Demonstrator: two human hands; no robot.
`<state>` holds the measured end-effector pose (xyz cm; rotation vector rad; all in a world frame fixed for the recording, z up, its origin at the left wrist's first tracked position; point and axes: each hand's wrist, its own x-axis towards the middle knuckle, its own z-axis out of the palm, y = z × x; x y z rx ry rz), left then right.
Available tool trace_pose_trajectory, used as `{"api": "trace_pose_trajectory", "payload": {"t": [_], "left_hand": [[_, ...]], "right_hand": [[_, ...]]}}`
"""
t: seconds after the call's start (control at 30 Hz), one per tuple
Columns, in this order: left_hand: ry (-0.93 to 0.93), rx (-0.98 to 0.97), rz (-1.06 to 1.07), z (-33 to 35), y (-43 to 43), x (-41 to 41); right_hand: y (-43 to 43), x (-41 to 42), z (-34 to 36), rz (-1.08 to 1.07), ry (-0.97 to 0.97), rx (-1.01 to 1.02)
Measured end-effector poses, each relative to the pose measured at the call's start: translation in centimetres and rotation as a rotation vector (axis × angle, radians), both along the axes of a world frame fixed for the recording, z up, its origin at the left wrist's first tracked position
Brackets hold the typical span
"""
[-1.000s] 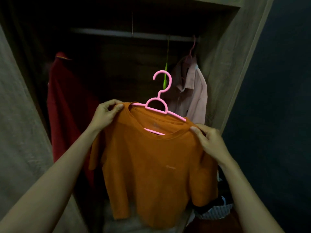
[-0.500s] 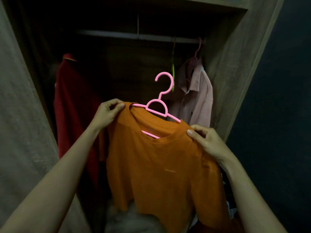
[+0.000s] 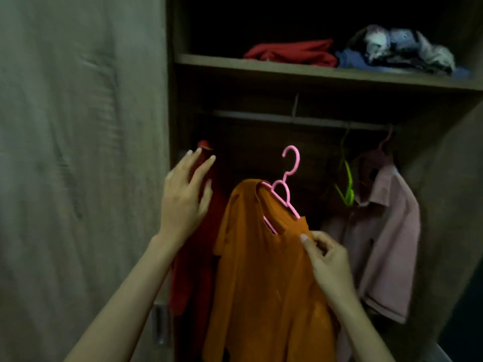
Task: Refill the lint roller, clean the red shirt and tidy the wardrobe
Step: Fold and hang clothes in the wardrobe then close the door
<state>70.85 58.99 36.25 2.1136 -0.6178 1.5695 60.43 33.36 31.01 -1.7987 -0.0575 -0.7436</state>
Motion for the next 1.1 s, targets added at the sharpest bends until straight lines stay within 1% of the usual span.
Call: {"api": "trace_pose_trajectory", "payload": {"t": [0.07, 0.13, 0.17, 0.27, 0.33, 0.43, 0.57, 0.8, 1.1], "left_hand": [[-0.052, 0.056, 0.019, 0.3, 1.3, 0.3], [-0.109, 0.126, 0.12, 0.0, 2.1, 0.6], [-0.127, 0.117, 0.165, -0.1, 2.5, 0.8], [-0.137, -0.02, 0.24, 0.0, 4.1, 1.8], [-0.141, -0.078, 0.236, 0.1, 4.7, 2.3], [-0.133, -0.111, 0.221, 0.0, 4.8, 2.7], [-0.159, -0.123, 0.244, 0.0, 4.9, 3.1], [-0.221, -0.133, 0.228, -0.1, 5.3, 3.4], [-0.235, -0.135, 0.244, -0.1, 5.2, 3.4]], "right_hand": [[1.7, 2.4, -0.1, -0.037, -0.003, 0.014], [3.3, 4.8, 0.0, -0.067, -0.002, 0.053], [4.1, 5.8, 0.3, -0.072, -0.005, 0.067], [6.3, 8.3, 1.3, -0.092, -0.035, 0.075], [7.3, 10.0, 1.9, -0.112, -0.029, 0.058], [8.4, 12.6, 2.4, -0.126, -0.021, 0.069], [9.4, 15.1, 4.3, -0.183, -0.066, 0.073], [10.0, 19.5, 8.3, -0.234, -0.046, 0.095], [9.8, 21.9, 8.0, -0.234, 0.036, 0.096]]}}
